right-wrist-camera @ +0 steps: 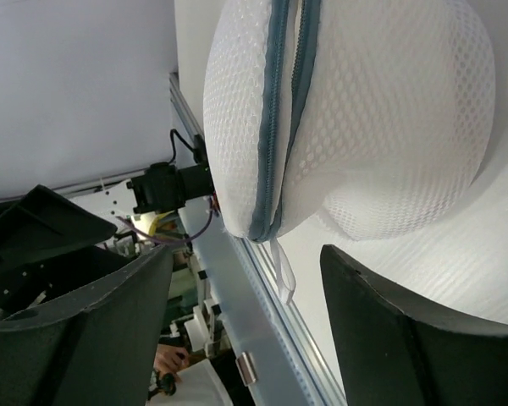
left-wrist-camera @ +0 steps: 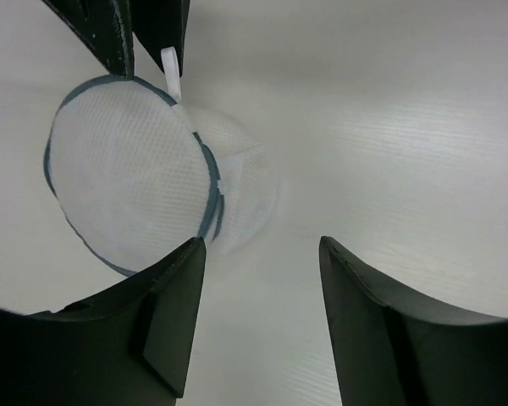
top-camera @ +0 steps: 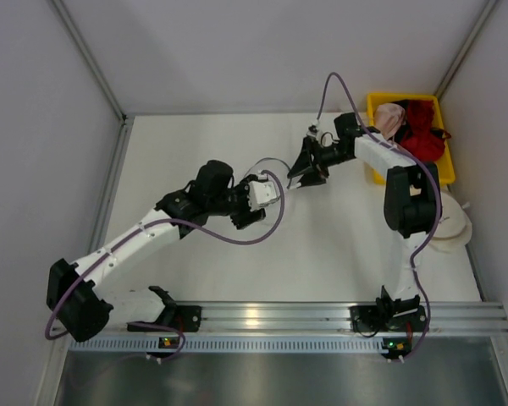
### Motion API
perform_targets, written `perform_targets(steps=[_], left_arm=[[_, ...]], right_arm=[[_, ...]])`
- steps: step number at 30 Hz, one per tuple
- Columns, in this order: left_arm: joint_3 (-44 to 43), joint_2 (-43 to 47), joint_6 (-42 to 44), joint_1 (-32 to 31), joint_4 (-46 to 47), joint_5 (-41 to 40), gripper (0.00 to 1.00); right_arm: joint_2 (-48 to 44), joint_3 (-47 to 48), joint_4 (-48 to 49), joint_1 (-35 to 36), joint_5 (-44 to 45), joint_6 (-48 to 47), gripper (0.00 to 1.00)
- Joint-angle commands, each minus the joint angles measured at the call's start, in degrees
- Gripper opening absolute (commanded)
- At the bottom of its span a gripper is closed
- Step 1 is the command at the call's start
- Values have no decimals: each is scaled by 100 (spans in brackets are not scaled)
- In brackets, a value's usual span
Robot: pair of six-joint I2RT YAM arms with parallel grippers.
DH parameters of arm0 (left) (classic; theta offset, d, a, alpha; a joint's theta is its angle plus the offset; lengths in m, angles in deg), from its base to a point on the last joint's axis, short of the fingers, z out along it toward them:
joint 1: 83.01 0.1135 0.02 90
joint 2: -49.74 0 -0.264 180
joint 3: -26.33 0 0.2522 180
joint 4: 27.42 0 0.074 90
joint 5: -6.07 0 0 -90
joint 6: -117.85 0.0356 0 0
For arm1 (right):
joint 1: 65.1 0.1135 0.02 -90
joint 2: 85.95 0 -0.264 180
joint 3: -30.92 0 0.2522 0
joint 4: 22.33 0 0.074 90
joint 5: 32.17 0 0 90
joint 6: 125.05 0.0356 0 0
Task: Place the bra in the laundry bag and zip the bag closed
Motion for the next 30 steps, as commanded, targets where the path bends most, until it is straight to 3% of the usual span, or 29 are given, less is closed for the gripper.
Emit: perform_targets(steps=[1,8,13,16,20,22,23,25,27,28,29,30], left_arm=[[209,336,-2086,15,8,98,61],[578,126,-3908,32,87,284,55],[938,-93,-4972,225,1016,81,58],[895,-436,-5333,269,1404,54,60],[763,-893,-5896,488,1897,45,61],[728,-1148,-6211,620,2090,150,61],[702,-1227,-6292,734,2230,151,61],[596,-1412,-6450,823,2276,160,60],[517,-1535,-6468,937,2328,204,59],[491,-1561,-6460,964,2329,195,59],[491,-1588,-6459,999,2329,151,59],[473,-1632,-6477,1034,2329,151,59]], right_arm=[[-293,-88,-272,-5,-190,-208,70],[-3,-238,334,206,-287,152,66],[147,-360,825,285,-374,511,63],[217,-387,1177,355,-410,784,56],[191,-729,2002,408,-559,1434,29],[34,-1210,2888,417,-629,2055,20],[-37,-1413,3275,417,-664,2338,10],[-238,-2072,4715,408,-647,3322,0],[-345,-2503,5830,390,-560,4104,0],[-363,-2923,7133,373,-507,5065,0],[-354,-3136,7999,347,-393,5631,0],[-319,-3486,8790,303,-305,6786,0]])
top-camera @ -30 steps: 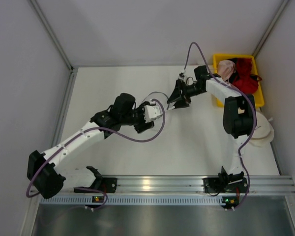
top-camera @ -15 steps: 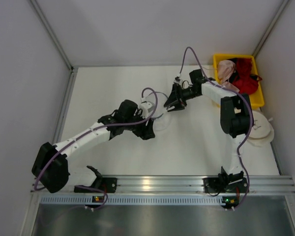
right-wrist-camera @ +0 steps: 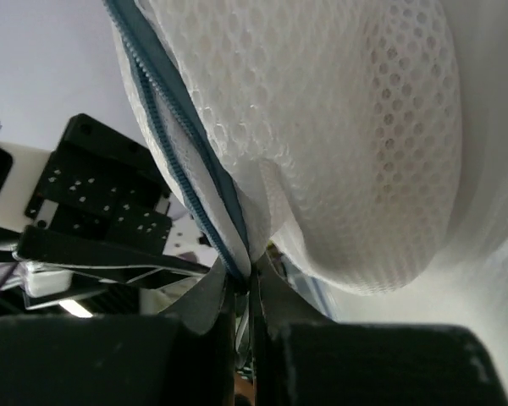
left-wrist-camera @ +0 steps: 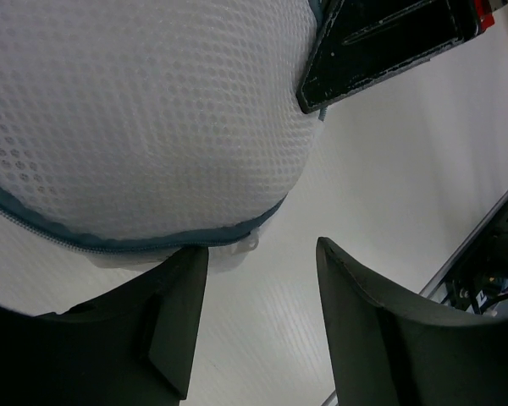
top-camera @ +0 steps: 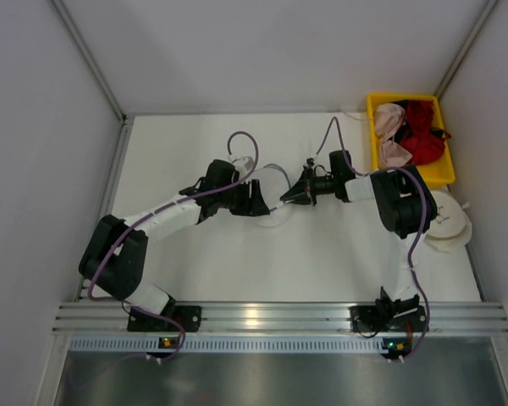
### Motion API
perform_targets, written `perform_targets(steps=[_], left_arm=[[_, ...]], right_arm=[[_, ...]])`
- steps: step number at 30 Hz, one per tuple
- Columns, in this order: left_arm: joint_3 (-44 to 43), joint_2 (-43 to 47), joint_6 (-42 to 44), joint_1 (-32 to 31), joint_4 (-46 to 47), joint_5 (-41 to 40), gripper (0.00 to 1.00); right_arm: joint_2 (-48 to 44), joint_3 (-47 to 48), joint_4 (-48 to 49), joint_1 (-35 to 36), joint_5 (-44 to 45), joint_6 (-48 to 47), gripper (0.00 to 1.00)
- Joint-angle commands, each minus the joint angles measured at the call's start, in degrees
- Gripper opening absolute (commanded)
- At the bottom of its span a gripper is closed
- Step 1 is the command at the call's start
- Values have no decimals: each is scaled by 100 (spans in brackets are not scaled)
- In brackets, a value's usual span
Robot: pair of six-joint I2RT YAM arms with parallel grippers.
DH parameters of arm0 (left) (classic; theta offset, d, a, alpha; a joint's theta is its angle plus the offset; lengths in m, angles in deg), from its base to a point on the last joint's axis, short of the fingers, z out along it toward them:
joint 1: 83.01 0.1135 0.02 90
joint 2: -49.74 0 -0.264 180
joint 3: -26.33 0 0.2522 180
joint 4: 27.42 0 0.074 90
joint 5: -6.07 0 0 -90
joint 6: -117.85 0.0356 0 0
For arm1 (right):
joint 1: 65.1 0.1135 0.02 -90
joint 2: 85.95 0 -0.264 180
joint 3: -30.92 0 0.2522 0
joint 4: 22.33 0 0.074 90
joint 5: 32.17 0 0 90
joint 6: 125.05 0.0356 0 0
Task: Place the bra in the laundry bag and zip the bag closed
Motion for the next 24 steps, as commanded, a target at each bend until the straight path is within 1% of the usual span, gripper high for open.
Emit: perform_targets(steps=[1,2,3,5,6,7,8,10,15,18,19,21,22,24], left_arm=[[-277,-52,-235,131,699,118,59],[-268,-52,-209,149,753,119,59],[-277,-69,-217,175,841,240,59],[-277,-122,-243,263,982,434,59],[-285,-148,-252,272,1078,609,59],[-294,-157,-261,299,1114,654,59],[-312,-183,-244,299,1149,681,59],[-312,-201,-252,334,1254,672,59],[-364,-306,-322,457,1457,611,56],[-408,-429,-418,545,1588,733,49],[-426,-456,-454,571,1632,821,42],[-452,-509,-524,580,1729,874,36],[-461,-526,-533,589,1730,909,31],[-444,-526,-542,598,1721,927,25]], right_arm=[[-219,-554,4595,-56,261,3081,0],[-96,-616,5184,-65,306,3574,0],[28,-669,5738,-56,350,4449,0],[371,-678,6898,-65,482,5053,0],[424,-678,6982,-56,508,5212,0],[389,-678,6887,-56,509,5100,0],[319,-687,6494,-56,517,4943,0],[162,-731,6202,-56,561,4608,0],[143,-766,6157,-21,535,4607,0],[143,-766,6121,-12,509,4616,0],[134,-775,6104,-12,500,4598,0],[152,-766,6077,-12,491,4563,0],[152,-757,6069,-21,482,4554,0],[178,-731,6069,-12,482,4519,0]])
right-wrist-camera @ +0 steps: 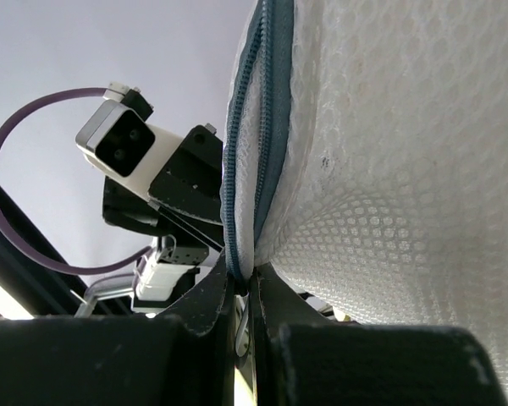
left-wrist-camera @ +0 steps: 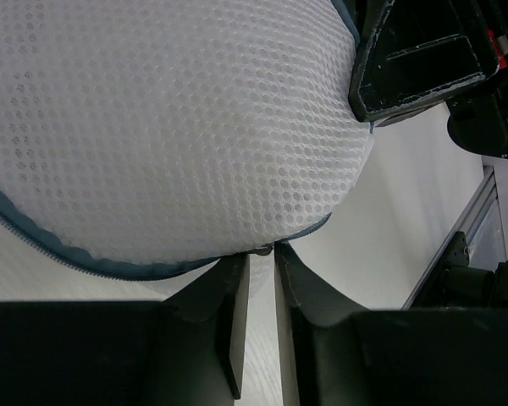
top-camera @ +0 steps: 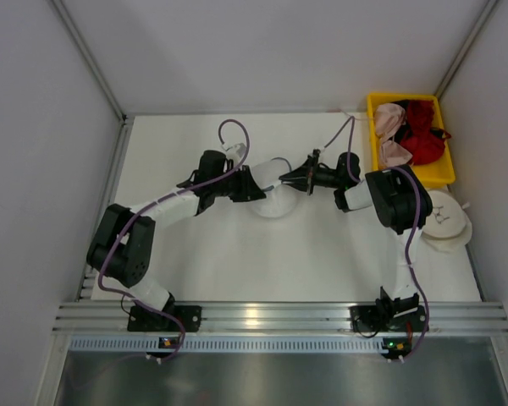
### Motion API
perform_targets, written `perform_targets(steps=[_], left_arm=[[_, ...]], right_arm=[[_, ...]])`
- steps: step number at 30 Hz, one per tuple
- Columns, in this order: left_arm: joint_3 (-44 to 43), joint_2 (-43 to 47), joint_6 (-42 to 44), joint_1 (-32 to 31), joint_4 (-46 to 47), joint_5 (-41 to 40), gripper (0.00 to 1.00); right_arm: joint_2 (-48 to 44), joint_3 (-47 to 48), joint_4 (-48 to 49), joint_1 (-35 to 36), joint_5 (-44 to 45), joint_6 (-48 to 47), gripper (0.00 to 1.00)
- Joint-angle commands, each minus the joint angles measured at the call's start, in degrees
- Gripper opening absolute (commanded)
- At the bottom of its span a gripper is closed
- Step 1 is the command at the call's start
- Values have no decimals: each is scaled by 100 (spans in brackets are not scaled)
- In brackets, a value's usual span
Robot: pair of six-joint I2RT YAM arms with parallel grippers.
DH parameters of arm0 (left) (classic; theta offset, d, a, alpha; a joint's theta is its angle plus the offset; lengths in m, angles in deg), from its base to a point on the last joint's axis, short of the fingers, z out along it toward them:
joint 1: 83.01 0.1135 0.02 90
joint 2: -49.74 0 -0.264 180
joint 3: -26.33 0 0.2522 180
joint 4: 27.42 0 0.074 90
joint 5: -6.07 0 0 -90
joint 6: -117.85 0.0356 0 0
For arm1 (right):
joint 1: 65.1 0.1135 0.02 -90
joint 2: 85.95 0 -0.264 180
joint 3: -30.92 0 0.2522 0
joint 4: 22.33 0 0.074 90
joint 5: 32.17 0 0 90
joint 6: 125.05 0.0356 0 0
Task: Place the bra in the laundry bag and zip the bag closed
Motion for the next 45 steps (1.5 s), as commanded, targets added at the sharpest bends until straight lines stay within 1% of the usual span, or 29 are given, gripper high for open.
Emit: perform_targets(steps=[1,2,4,5,7,8,10,11,12,13,14,16,17,18,19,20,21,22,24,25,26,28,31,32,34,35,36,41,45], left_arm=[[-238,20,-103,21,541,221,22],[-238,46,-86,29,514,239,16],[-229,90,-33,91,330,256,10],[-229,151,63,117,234,274,0],[-142,309,160,205,-83,274,0],[-115,371,326,240,-197,274,0],[-54,477,511,302,-530,248,0],[7,581,678,319,-575,221,0],[25,635,766,354,-767,169,0],[60,731,854,372,-917,151,0],[104,758,1029,381,-988,107,0],[140,846,1180,416,-1129,2,0],[166,855,1285,425,-1129,1,0],[166,864,1312,425,-1121,19,0],[149,820,1312,425,-1129,89,0],[114,776,1269,425,-1130,115,0],[9,732,1216,416,-1130,133,0],[-44,619,1172,416,-1121,142,0],[-185,495,1058,407,-1121,195,0],[-342,373,1022,399,-1121,238,0],[-413,337,961,390,-1121,308,0],[-580,249,926,320,-1112,292,0],[-712,222,855,144,-928,248,0],[-748,205,855,31,-884,221,0],[-827,152,864,-102,-761,177,0],[-853,126,873,-216,-726,177,0],[-871,82,873,-269,-699,116,0],[-1020,-15,1048,-524,-699,-51,0],[-986,-50,1049,-586,-699,-200,0]], right_arm=[[-167,28,834,12,-101,-5,0],[-176,54,773,12,-119,-49,0],[-211,142,414,-14,-198,-277,0],[-229,186,151,-58,-233,-417,0],[-334,405,-420,-163,-312,-1084,0],[-386,641,-1441,-207,-339,-1826,0],[-553,958,-2789,-287,-304,-2787,0],[-597,1160,-3492,-348,-269,-3879,0],[-615,1605,-4918,-357,-234,-4386,0],[-589,1827,-5463,-375,-173,-4826,0],[-546,2212,-6243,-383,-163,-5457,0],[-414,2531,-6810,-383,-146,-5883,0],[-370,2820,-7091,-375,-128,-6260,0],[-256,2979,-7512,-375,-102,-6437,0],[-194,3155,-7812,-340,-84,-6622,2],[-141,3548,-8067,-314,-58,-6972,12],[-54,3726,-8322,-296,29,-7132,24],[-53,3850,-8673,-278,91,-7238,45],[-158,4131,-9095,-278,249,-7720,62],[-193,4237,-9681,-348,450,-7948,69],[-220,4464,-10044,-392,522,-8412,70],[-342,4589,-10755,-541,663,-8723,69],[-755,4309,-11110,-603,620,-8891,67],[-965,3978,-11093,-586,532,-8778,67],[-1142,3442,-10814,-481,365,-8297,67],[-1247,3325,-10481,-419,329,-8172,66],[-1248,3263,-10391,-288,312,-8092,66],[-977,3411,-10074,73,303,-7784,65],[-713,3649,-10004,205,347,-7731,60]])
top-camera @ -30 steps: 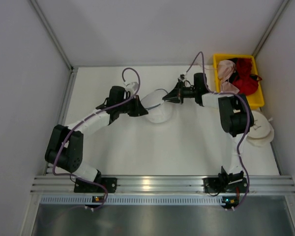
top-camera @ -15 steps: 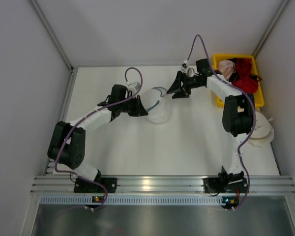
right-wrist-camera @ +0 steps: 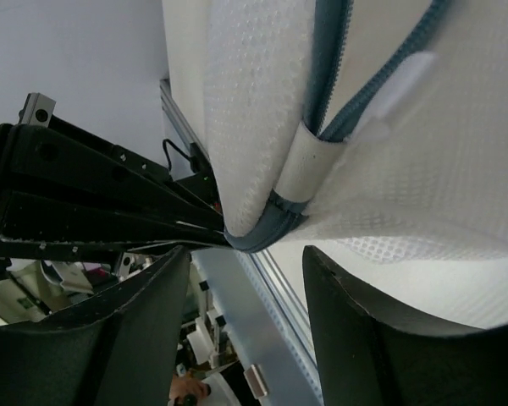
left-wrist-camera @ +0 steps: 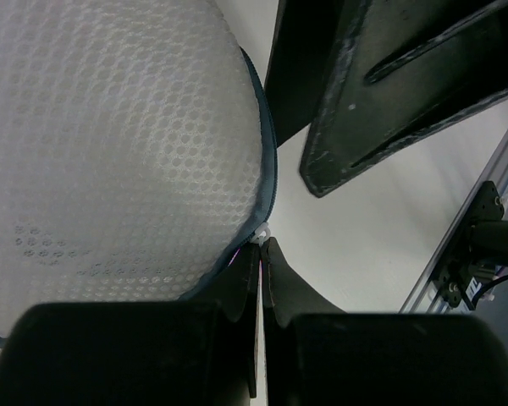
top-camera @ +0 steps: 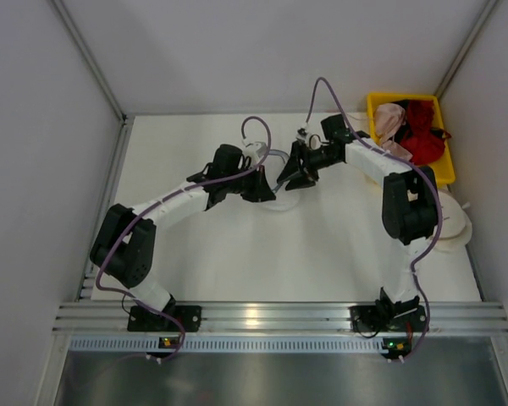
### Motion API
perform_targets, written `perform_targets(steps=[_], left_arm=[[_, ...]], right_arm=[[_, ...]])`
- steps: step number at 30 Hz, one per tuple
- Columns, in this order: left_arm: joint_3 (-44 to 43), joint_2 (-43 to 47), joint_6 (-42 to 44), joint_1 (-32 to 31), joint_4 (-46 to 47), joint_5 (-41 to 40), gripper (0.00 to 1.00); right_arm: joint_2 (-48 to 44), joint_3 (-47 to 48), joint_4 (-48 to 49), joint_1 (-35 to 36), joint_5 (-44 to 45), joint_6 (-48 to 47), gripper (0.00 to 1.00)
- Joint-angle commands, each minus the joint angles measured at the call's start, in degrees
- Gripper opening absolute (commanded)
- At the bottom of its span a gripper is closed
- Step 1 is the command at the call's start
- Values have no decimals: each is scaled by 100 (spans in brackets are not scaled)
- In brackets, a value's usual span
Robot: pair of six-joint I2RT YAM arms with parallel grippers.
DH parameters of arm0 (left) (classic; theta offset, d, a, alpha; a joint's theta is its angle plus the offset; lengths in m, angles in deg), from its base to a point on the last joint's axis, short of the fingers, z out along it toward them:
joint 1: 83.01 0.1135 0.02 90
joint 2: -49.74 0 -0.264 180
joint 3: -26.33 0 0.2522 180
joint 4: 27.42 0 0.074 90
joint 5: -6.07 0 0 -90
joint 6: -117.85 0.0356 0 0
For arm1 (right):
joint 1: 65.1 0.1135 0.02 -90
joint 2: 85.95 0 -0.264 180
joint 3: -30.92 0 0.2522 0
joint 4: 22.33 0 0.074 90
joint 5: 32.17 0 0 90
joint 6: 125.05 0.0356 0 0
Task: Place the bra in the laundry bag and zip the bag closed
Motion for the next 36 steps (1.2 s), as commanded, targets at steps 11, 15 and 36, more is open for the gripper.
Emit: perform_targets(steps=[11,15,36], left_arm=[[216,414,293,-11,4,-431,0],[594,828,407,182,-268,-563,0],[68,328,382,394,108,-62,0]], right_arm=[[468,623,101,24,26,-75,0],[494,790,-180,-292,52,-417,0],[504,1978,-1604,-565,835,-2008,63]])
